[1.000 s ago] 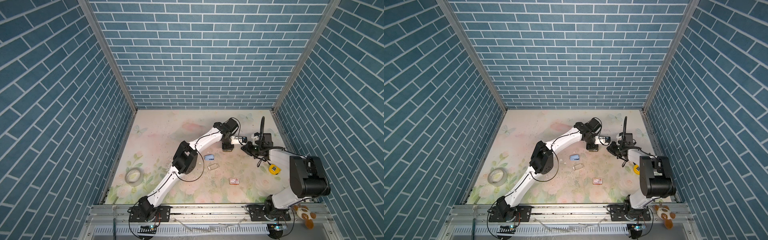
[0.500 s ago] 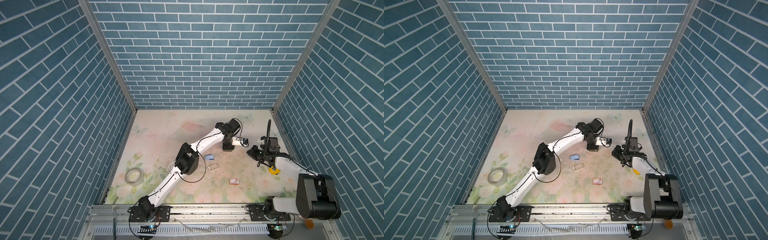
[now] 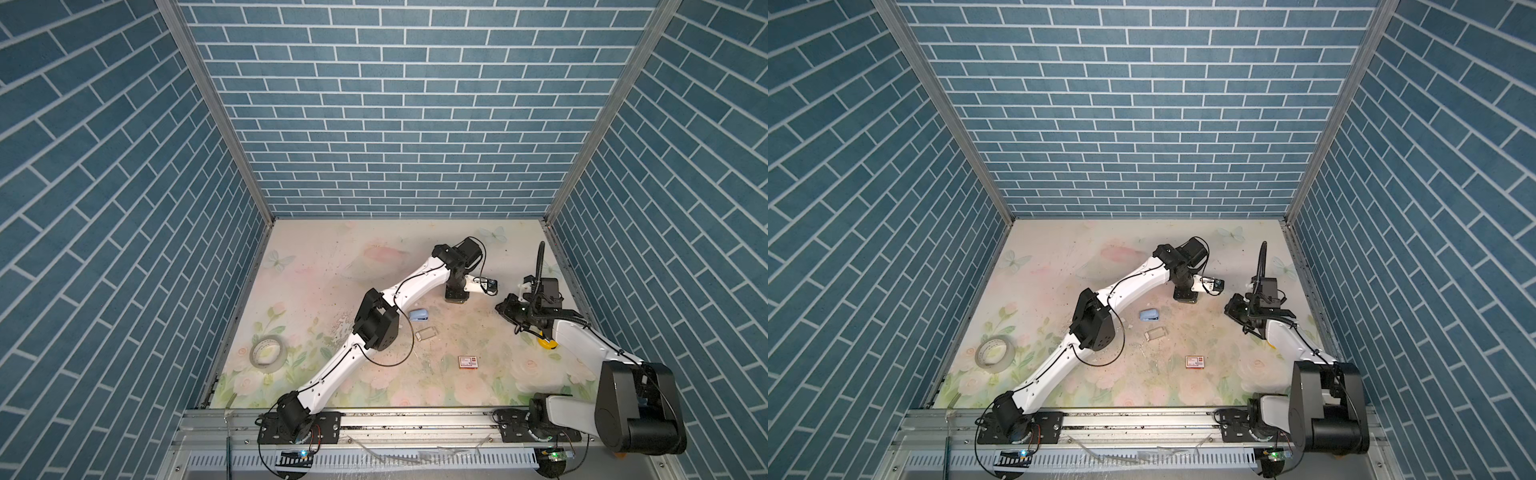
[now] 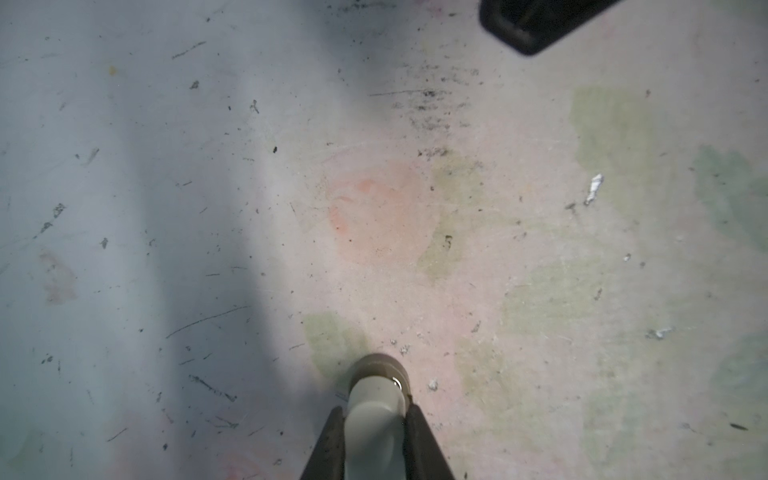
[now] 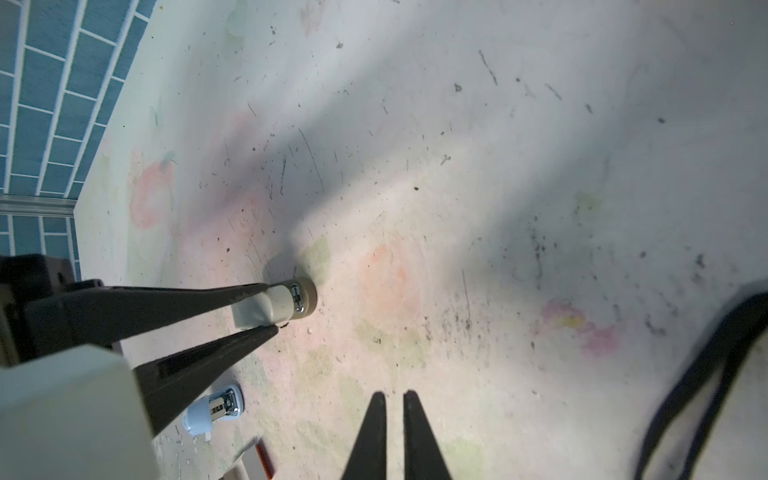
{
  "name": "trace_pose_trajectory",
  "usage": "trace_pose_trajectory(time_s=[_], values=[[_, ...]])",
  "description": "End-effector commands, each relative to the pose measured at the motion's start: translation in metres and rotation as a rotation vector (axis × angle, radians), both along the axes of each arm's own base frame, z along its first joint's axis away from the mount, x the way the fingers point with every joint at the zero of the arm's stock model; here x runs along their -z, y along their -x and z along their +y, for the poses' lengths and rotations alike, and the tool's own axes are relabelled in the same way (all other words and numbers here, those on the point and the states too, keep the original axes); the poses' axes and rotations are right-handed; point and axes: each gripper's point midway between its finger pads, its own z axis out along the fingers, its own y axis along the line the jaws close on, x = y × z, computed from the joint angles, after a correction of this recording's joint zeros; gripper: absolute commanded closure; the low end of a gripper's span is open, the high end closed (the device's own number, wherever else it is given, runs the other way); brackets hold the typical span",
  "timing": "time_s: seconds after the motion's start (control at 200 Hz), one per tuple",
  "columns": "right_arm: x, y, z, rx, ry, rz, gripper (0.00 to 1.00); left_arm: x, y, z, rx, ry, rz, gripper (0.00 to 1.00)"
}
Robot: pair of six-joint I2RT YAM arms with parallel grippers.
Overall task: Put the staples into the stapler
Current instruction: 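Open the right gripper and draw it back while the left gripper lifts the beige stapler, then hold the closed beige stapler upright with the left gripper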
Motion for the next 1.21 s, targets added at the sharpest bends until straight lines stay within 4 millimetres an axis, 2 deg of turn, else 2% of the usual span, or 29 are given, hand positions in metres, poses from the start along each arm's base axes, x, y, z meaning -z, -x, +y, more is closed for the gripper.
trace_pose_trajectory(time_s=[0.0, 0.245, 0.46, 0.625, 0.98, 1.2], values=[[0.003, 0.007, -0.004, 0.019, 0.008, 0.017, 0.88, 0.092, 0.056, 0.073, 0.037, -0.382, 0.244, 0.96], [0.005, 0.009, -0.002, 0.016, -0.001, 0.02, 0.88, 0.09, 0.064, 0.084, 0.048, -0.425, 0.277, 0.95], [0.009, 0.01, -0.002, 0.017, -0.005, 0.027, 0.88, 0.089, 0.057, 0.085, 0.046, -0.434, 0.239, 0.95], [0.012, 0.011, -0.002, 0.019, -0.006, 0.033, 0.88, 0.08, 0.042, 0.075, 0.021, -0.389, 0.172, 0.94], [0.006, 0.012, -0.004, 0.025, 0.002, 0.017, 0.88, 0.025, -0.004, 0.05, -0.057, -0.227, -0.025, 0.92], [0.004, 0.015, -0.004, 0.026, 0.003, 0.015, 0.88, -0.002, -0.018, 0.047, -0.09, -0.163, -0.068, 0.92]])
